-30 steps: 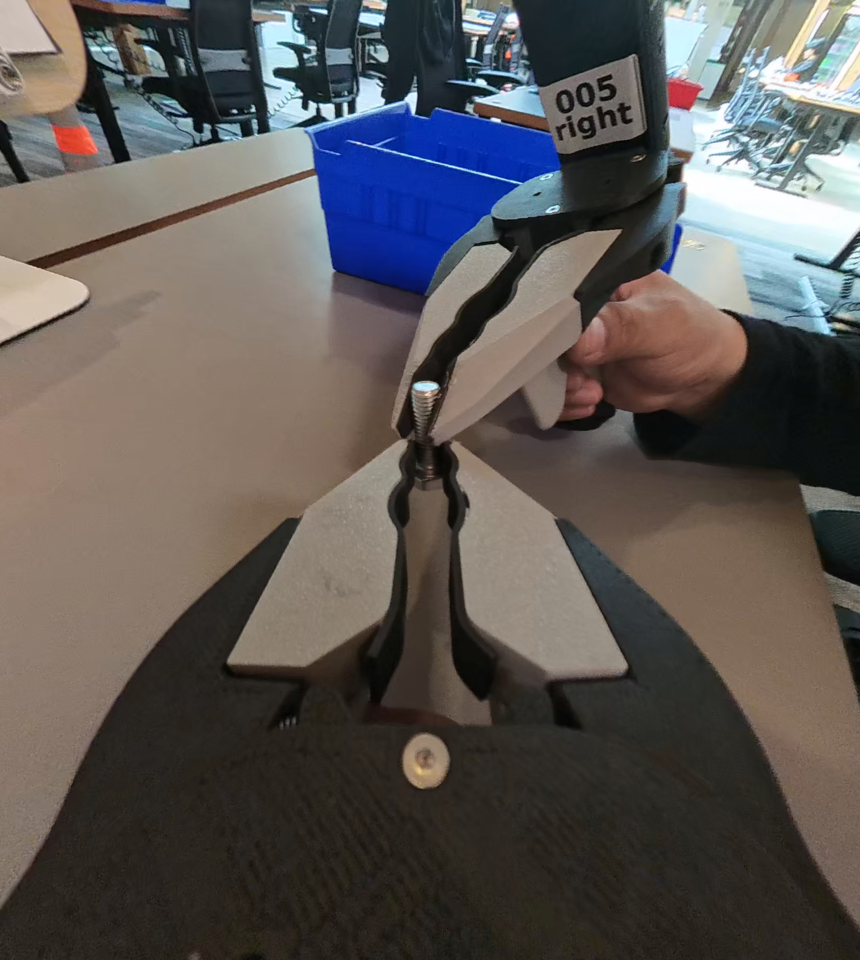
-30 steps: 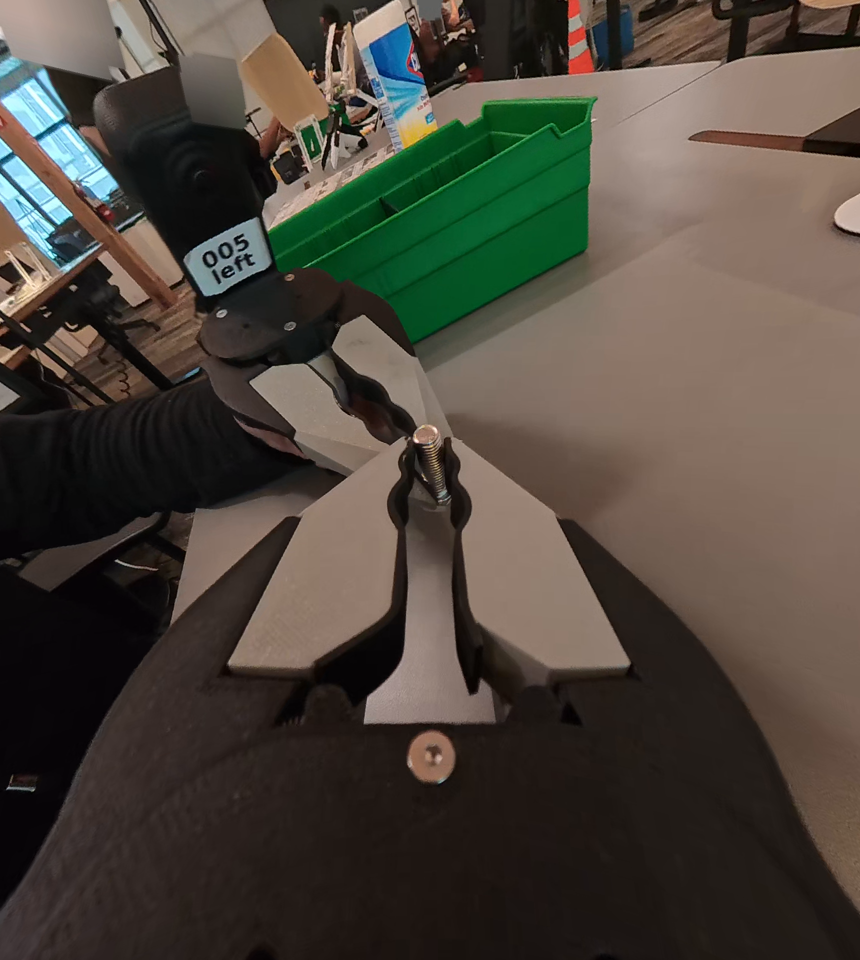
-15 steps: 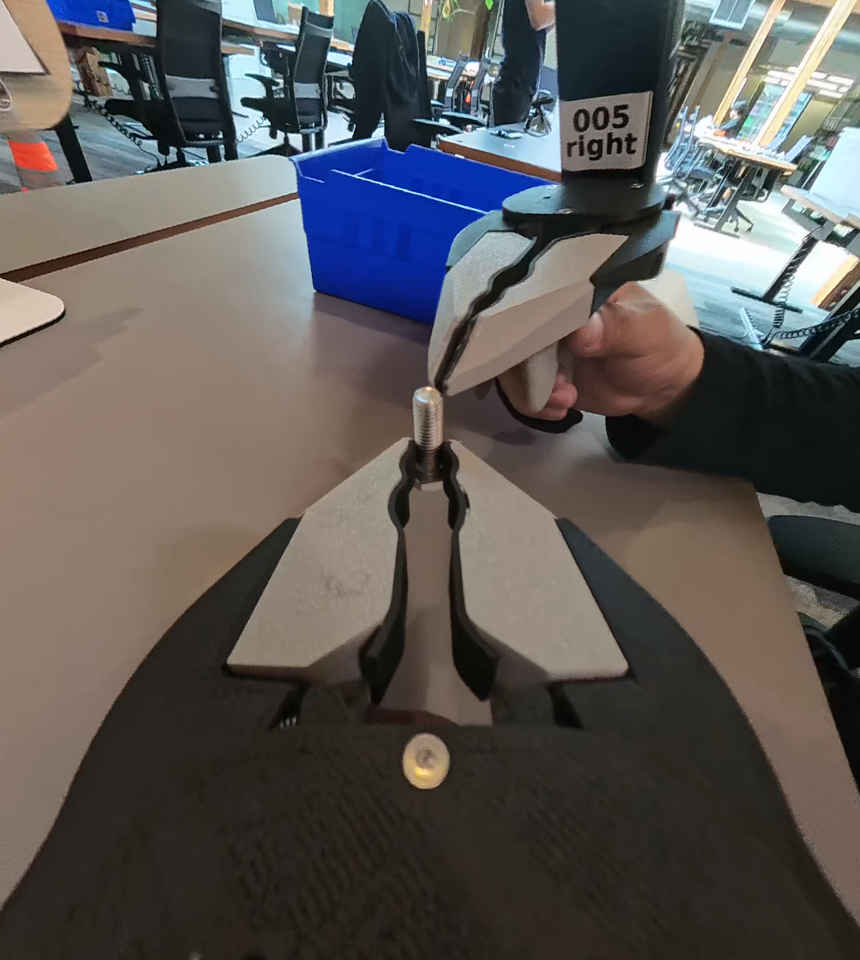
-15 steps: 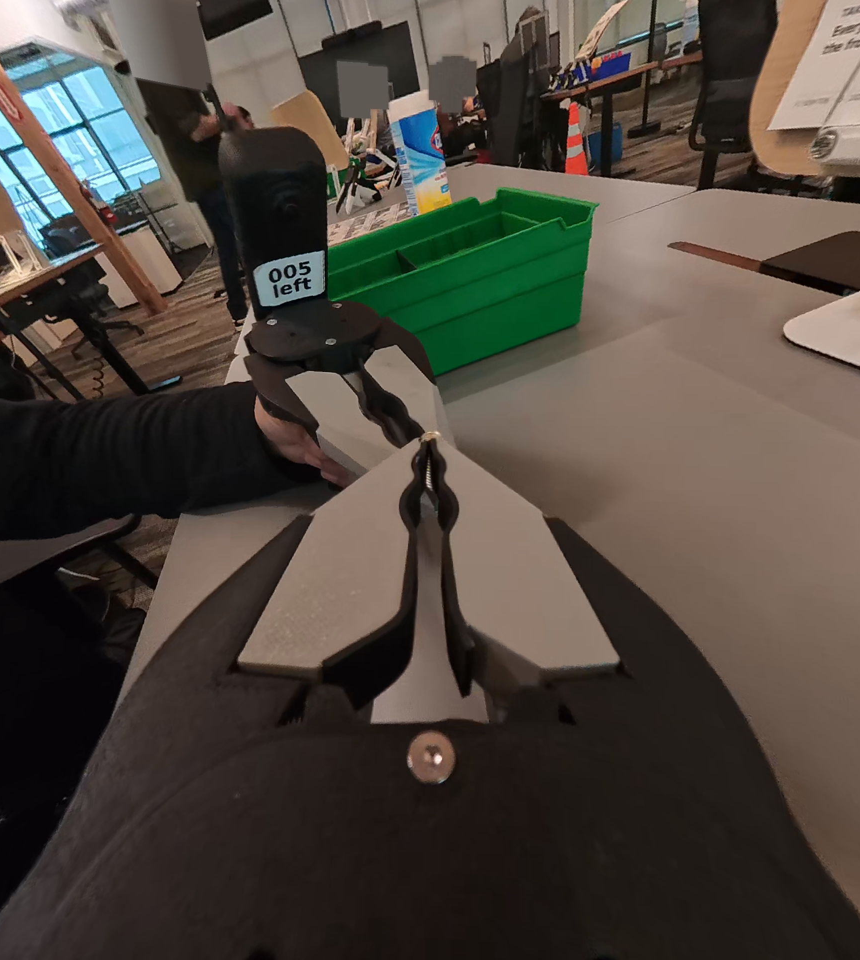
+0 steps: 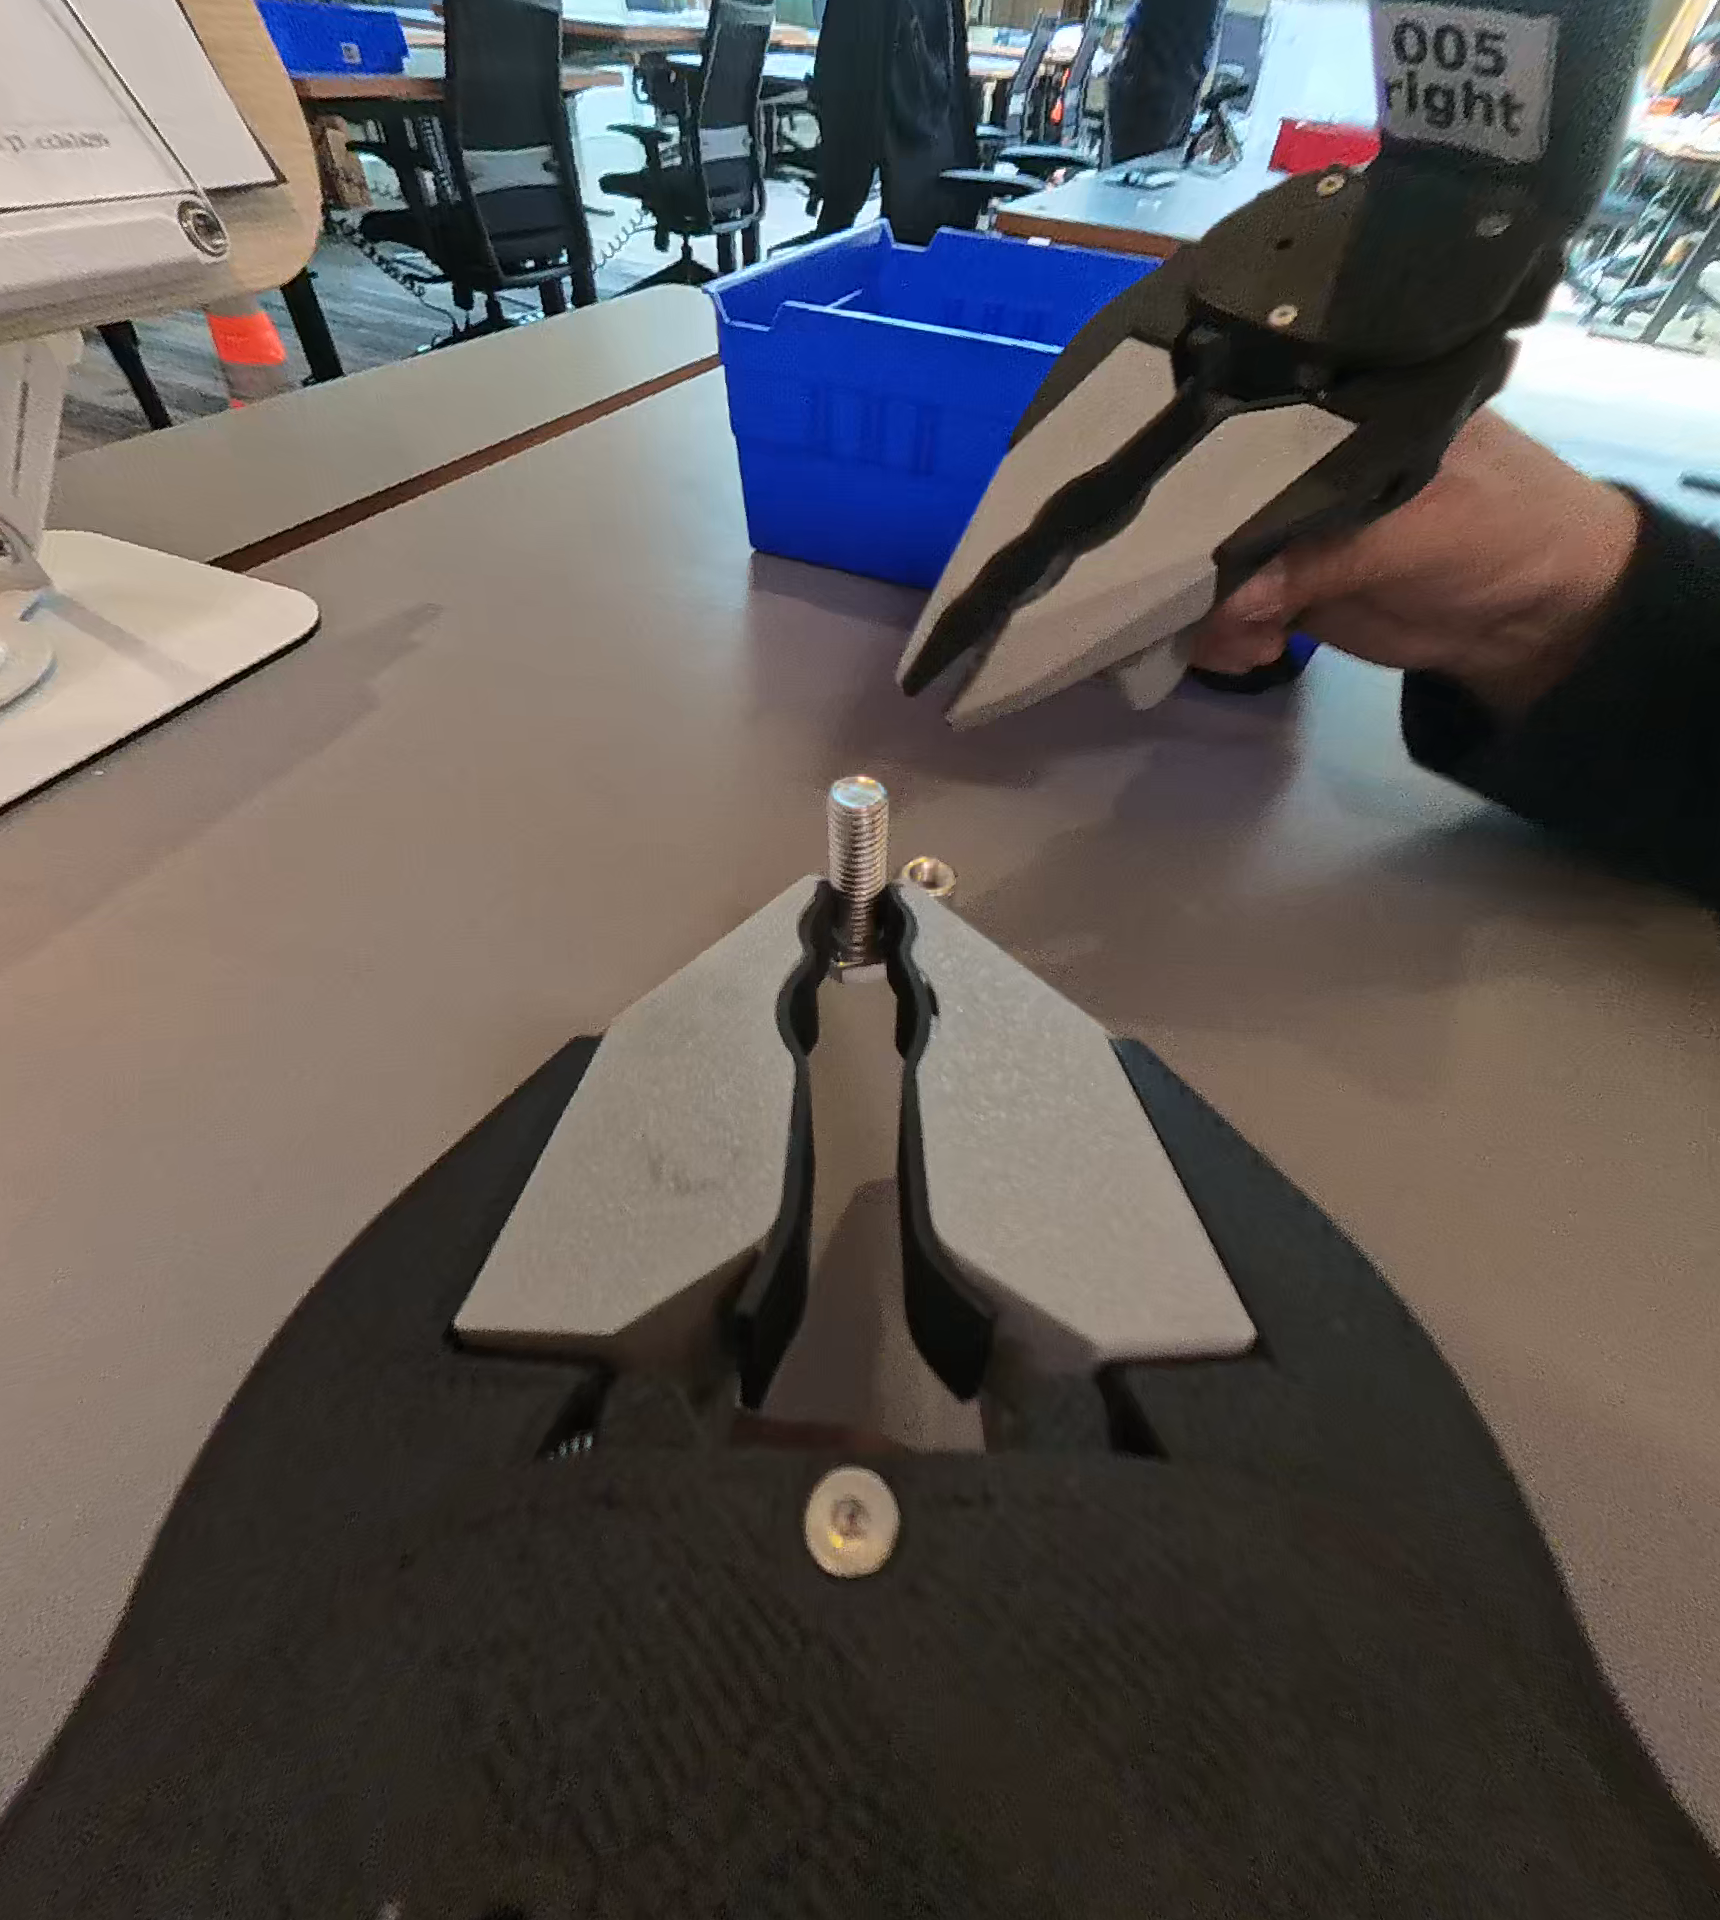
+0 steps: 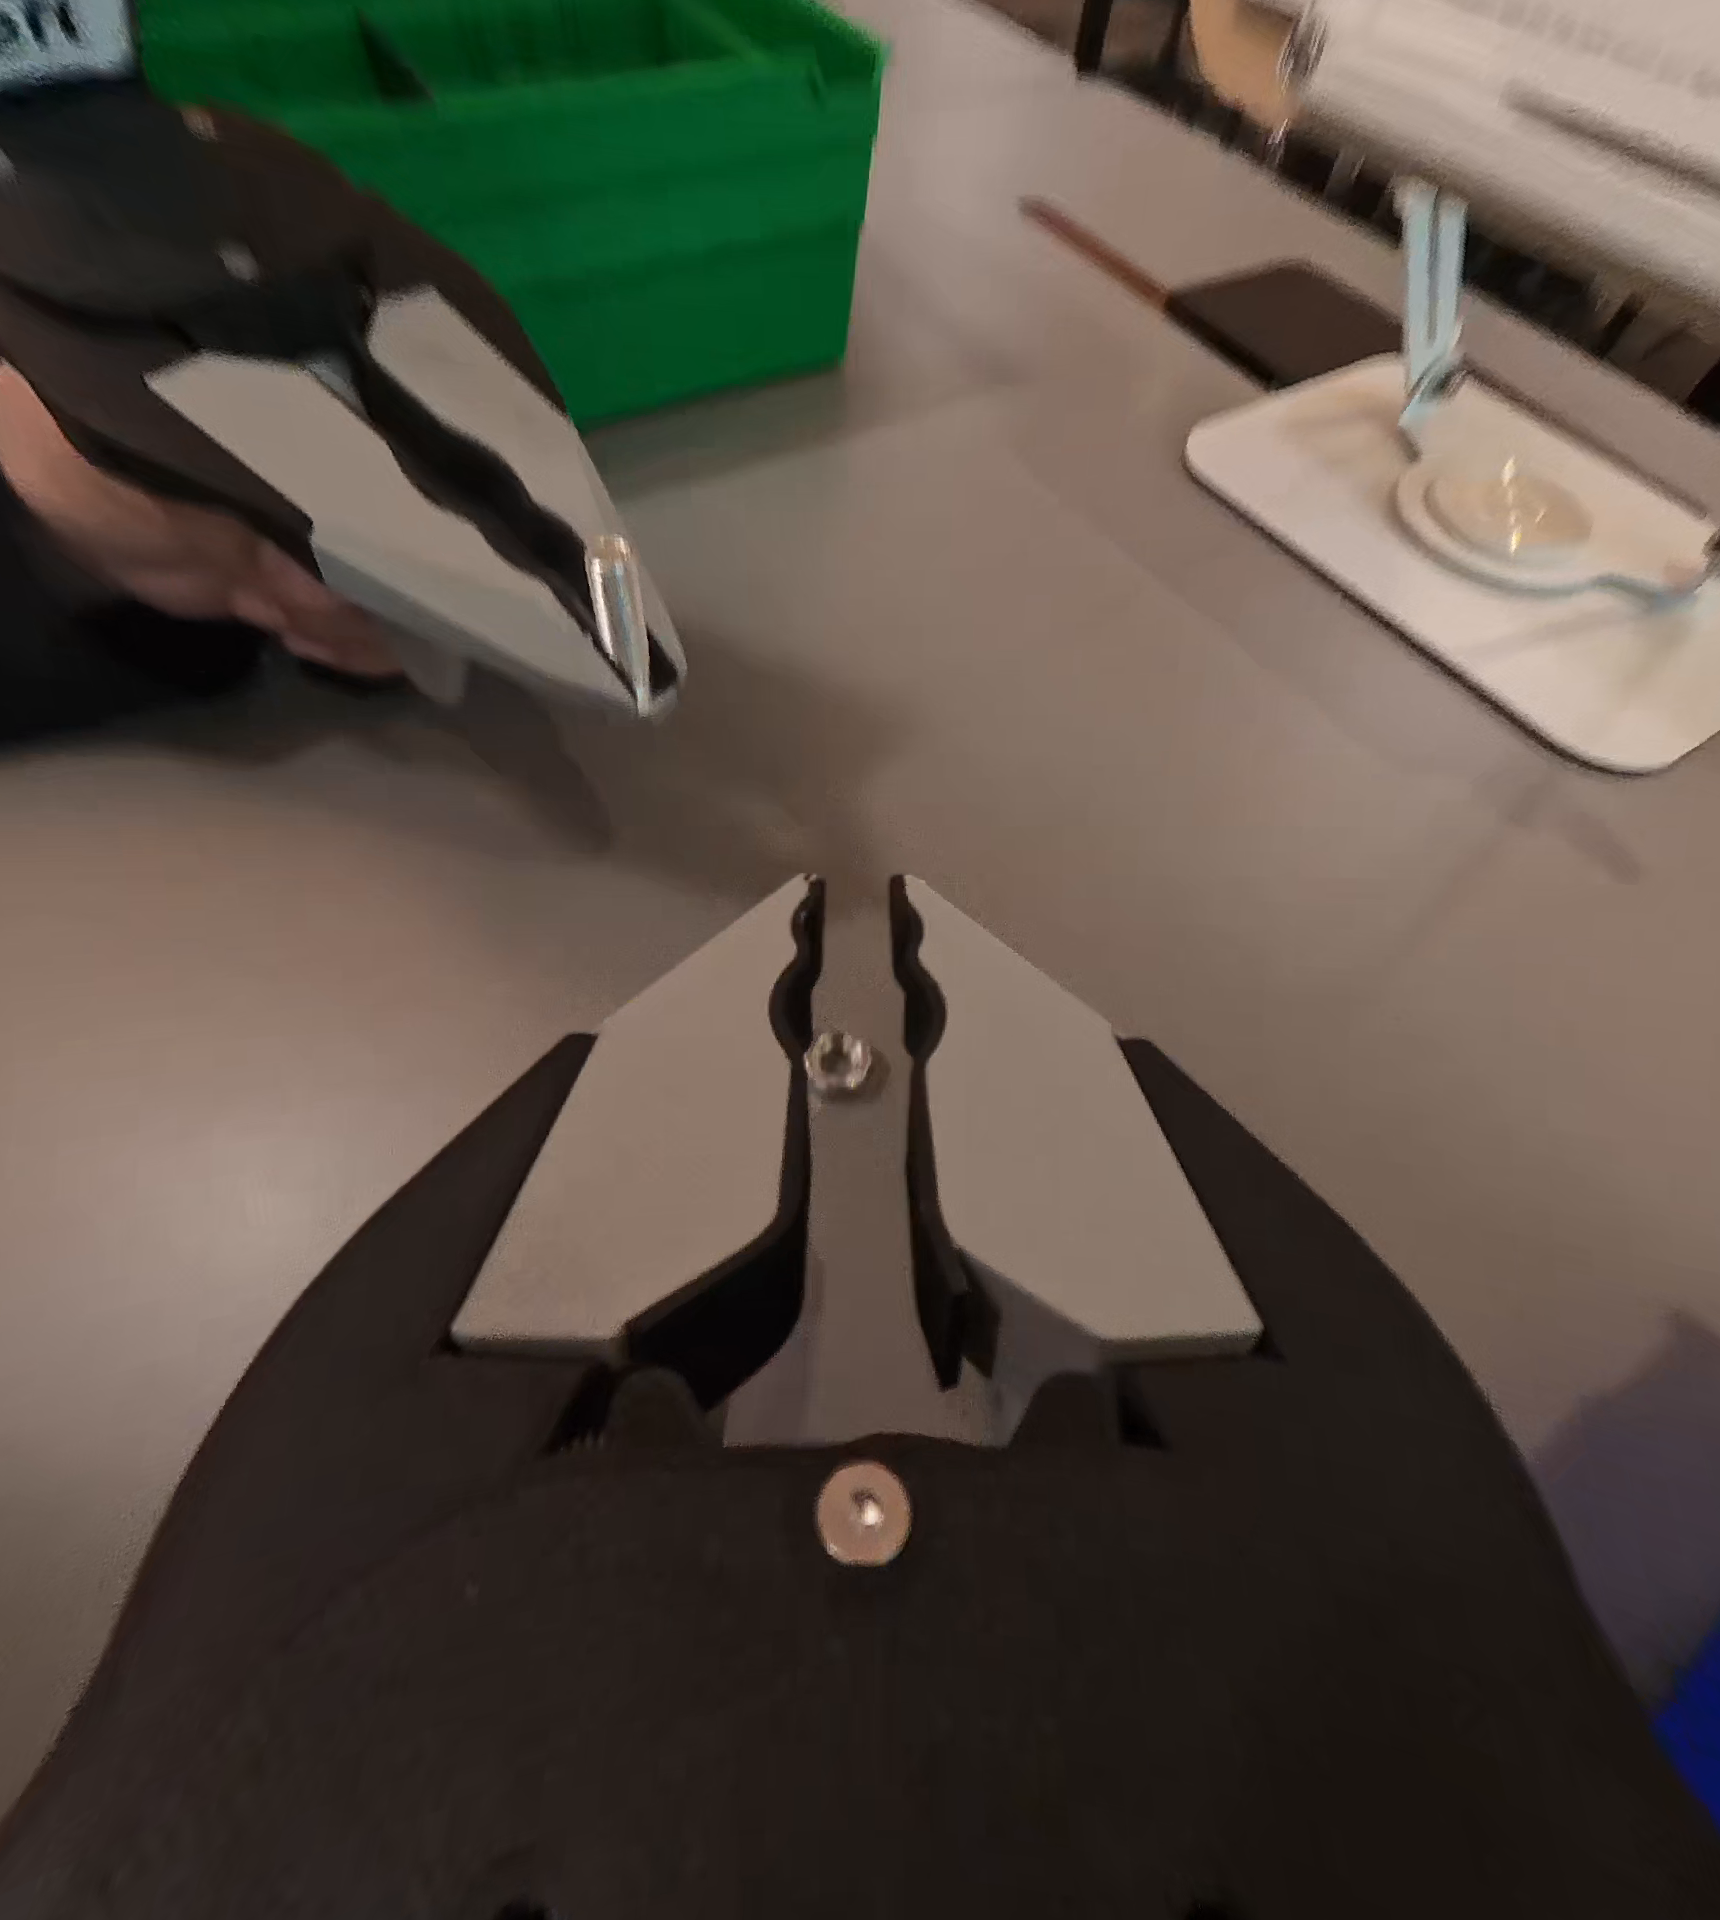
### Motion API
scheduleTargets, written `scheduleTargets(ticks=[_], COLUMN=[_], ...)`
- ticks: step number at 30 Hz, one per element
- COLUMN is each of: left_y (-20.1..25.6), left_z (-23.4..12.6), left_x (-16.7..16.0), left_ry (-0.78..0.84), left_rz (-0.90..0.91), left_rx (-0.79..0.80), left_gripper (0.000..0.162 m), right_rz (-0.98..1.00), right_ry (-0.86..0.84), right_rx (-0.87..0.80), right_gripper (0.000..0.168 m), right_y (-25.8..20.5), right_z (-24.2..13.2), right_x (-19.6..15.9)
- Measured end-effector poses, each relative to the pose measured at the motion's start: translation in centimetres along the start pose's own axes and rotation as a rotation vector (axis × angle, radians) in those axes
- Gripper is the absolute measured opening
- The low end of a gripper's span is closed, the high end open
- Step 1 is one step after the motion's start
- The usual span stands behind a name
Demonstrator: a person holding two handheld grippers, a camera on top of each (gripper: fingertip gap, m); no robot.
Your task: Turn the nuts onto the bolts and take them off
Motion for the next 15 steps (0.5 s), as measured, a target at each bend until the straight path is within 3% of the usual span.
scheduleTargets(ticks=[6,8,11,15], left_y=[0.2,0.2,0.1,0.0], left_z=[0.2,0.3,0.3,0.3], left_x=[-0.2,-0.2,-0.3,-0.3], left_ry=[-0.039,-0.042,-0.048,-0.049], left_rz=[0.030,0.028,0.016,0.004], left_rx=[0.007,0.007,0.018,0.033], left_gripper=[0.007,0.007,0.007,0.006], right_rz=[0.100,0.090,0.108,0.139], right_ry=[-0.145,-0.197,-0.221,-0.293], right_rx=[0.109,0.080,0.062,0.015], right_gripper=[0.038,0.038,0.024,0.032], right_y=[0.3,0.6,0.5,0.2], right_z=[0.0,0.3,1.0,1.9], right_x=[-1.8,-2.4,-2.8,-3.3])
Point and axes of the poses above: each gripper's, where its closed fingertips meet, z out along the fingers, x out of its top, y = z × x across the jaws, the point moved 8 cm from there along -z, back along the fingers, and after that the axes turned 3 degrees about -x, right-handed, at the moved point
